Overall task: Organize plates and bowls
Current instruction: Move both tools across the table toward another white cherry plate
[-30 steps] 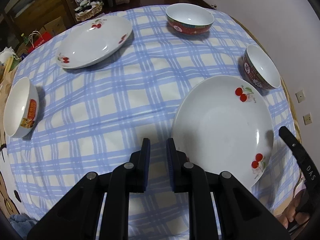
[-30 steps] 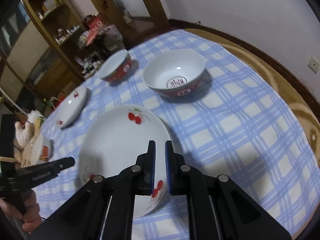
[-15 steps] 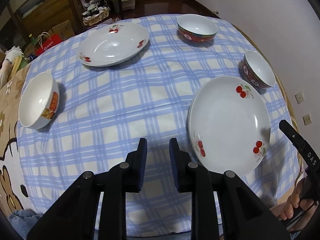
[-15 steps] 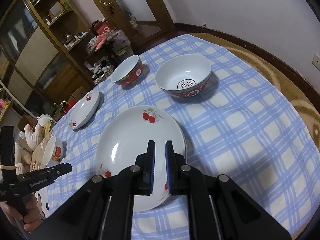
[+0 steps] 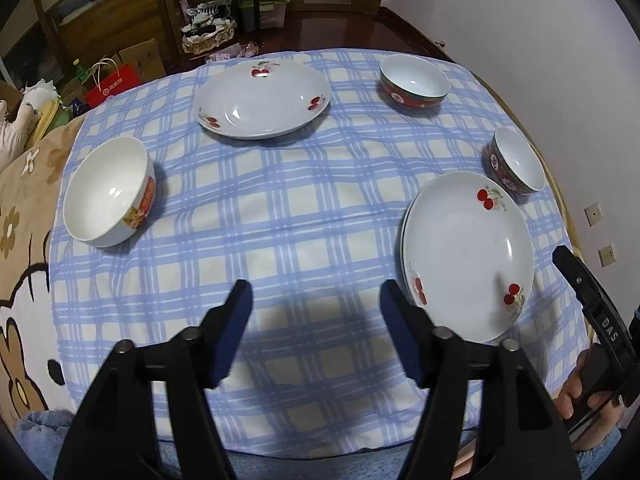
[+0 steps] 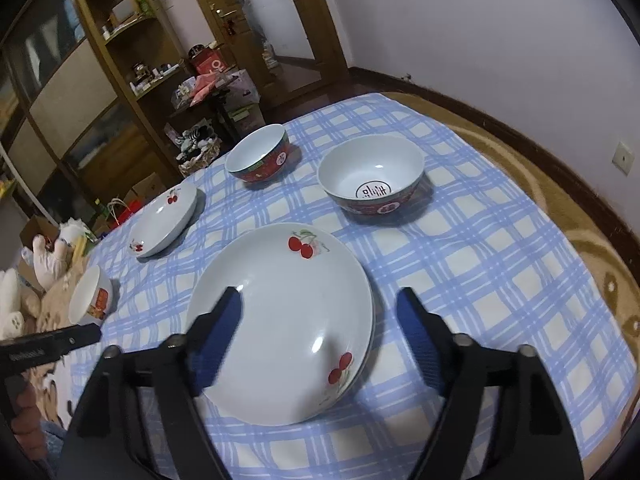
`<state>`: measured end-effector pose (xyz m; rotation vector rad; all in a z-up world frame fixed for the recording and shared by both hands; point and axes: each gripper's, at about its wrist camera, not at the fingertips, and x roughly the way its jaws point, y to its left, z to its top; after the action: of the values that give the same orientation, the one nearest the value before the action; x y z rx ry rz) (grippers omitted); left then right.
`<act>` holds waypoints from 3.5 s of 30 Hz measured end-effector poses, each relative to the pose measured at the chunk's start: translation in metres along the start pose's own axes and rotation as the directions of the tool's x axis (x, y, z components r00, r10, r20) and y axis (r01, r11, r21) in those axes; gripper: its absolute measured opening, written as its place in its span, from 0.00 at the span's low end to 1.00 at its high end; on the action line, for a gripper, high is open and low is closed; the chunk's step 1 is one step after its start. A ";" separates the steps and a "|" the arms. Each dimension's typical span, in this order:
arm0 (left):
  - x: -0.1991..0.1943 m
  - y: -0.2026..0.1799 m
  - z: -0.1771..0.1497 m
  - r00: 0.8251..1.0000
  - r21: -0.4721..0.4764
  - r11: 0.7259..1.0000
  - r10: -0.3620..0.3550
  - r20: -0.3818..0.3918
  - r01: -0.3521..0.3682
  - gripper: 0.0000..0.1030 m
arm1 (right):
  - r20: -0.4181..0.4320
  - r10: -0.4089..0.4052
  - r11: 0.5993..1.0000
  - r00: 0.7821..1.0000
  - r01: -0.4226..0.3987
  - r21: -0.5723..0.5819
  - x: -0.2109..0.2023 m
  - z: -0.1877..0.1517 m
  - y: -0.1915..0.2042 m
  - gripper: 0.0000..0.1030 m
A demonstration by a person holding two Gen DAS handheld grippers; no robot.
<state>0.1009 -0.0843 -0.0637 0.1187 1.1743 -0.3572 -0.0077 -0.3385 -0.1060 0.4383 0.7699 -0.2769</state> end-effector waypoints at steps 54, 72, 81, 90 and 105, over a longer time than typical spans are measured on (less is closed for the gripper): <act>-0.083 0.086 0.014 0.965 -0.076 0.982 0.185 0.186 -0.173 0.86 | 0.229 0.177 0.938 0.957 -0.093 -0.334 -0.055 0.026 0.120 1.00; -0.074 0.134 0.067 0.964 -0.113 0.972 0.223 0.146 -0.207 0.86 | 0.156 0.165 0.914 0.974 -0.092 -0.395 -0.003 0.058 0.182 1.00; -0.057 0.143 0.115 0.970 -0.112 0.977 0.194 0.145 -0.179 0.86 | 0.144 0.158 0.912 0.977 -0.089 -0.400 0.035 0.095 0.206 1.00; -0.017 0.143 0.159 0.976 -0.081 0.981 0.184 0.120 -0.175 0.86 | 0.103 0.132 0.916 0.986 -0.081 -0.393 0.091 0.126 0.225 1.00; 0.069 0.154 0.194 0.982 -0.068 0.980 0.187 0.015 -0.186 0.86 | -0.114 0.076 0.918 0.991 -0.114 -0.379 0.193 0.128 0.235 1.00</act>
<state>0.3467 -0.0084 -0.0665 0.1656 1.1425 -0.1538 0.2959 -0.2098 -0.0985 0.1154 0.8730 -0.0083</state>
